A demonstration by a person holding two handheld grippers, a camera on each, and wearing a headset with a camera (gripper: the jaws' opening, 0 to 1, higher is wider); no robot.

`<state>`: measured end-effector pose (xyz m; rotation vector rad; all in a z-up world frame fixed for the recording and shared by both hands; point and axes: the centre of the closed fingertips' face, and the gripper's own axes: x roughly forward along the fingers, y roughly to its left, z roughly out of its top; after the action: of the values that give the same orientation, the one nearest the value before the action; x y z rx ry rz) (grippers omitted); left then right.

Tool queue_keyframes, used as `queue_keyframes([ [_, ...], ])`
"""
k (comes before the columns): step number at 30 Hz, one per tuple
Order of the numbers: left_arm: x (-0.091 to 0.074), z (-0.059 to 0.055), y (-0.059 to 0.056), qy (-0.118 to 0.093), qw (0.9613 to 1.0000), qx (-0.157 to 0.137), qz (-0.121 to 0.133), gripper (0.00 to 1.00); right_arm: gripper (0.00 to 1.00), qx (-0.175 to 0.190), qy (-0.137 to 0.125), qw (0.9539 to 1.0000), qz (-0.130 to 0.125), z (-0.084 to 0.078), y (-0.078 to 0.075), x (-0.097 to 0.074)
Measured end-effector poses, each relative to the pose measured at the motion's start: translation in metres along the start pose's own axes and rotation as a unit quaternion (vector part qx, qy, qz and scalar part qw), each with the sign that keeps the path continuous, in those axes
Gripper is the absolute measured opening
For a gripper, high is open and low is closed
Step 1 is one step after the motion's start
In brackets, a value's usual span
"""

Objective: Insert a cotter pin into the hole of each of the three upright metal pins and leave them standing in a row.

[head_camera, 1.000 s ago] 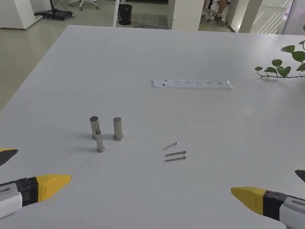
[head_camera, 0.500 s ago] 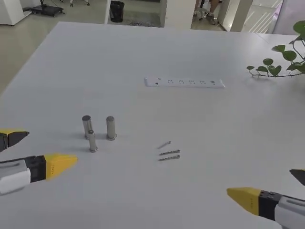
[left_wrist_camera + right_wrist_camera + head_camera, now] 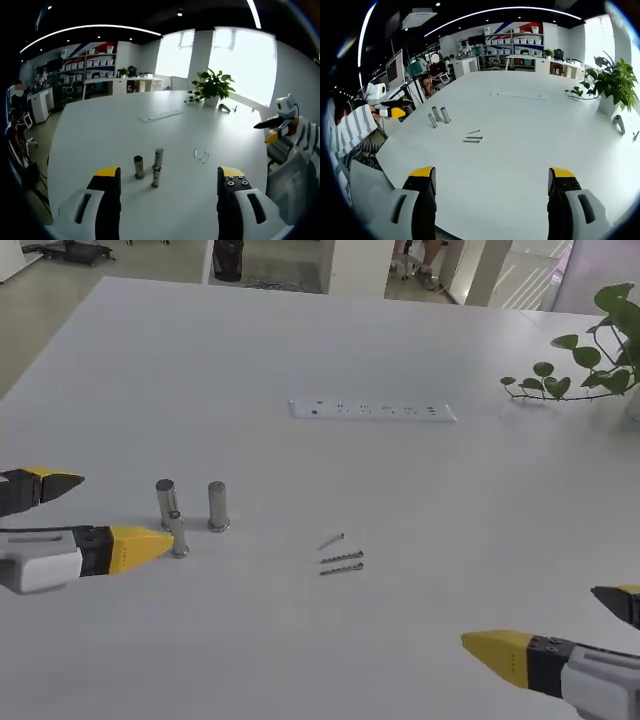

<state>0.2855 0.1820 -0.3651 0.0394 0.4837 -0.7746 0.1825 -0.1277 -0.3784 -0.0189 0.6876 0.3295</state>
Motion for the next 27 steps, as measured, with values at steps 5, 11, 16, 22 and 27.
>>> queue_keyframes([
  [5, 0.009, -0.001, -0.003, 0.012, 0.9997, 0.011, -0.019, 0.74, 0.91, 0.006, -0.003, 1.0, 0.004, 0.001, 0.002, 0.0],
  [11, 0.019, -0.001, -0.007, 0.02, 0.999, 0.02, -0.033, 0.71, 0.92, -0.004, 0.001, 1.0, 0.001, 0.003, 0.003, 0.001],
  [16, 0.028, -0.003, -0.009, 0.022, 0.9986, 0.027, -0.039, 0.63, 0.92, -0.007, 0.007, 0.9999, 0.002, 0.002, 0.005, 0.003],
  [22, 0.037, -0.008, -0.006, 0.03, 0.9984, 0.036, -0.033, 0.54, 0.92, -0.009, 0.01, 0.9999, 0.004, 0.001, 0.008, 0.005],
  [27, 0.045, -0.012, 0.0, 0.035, 0.9984, 0.035, -0.026, 0.47, 0.92, -0.008, 0.009, 0.9999, 0.003, 0.002, 0.008, 0.005],
])
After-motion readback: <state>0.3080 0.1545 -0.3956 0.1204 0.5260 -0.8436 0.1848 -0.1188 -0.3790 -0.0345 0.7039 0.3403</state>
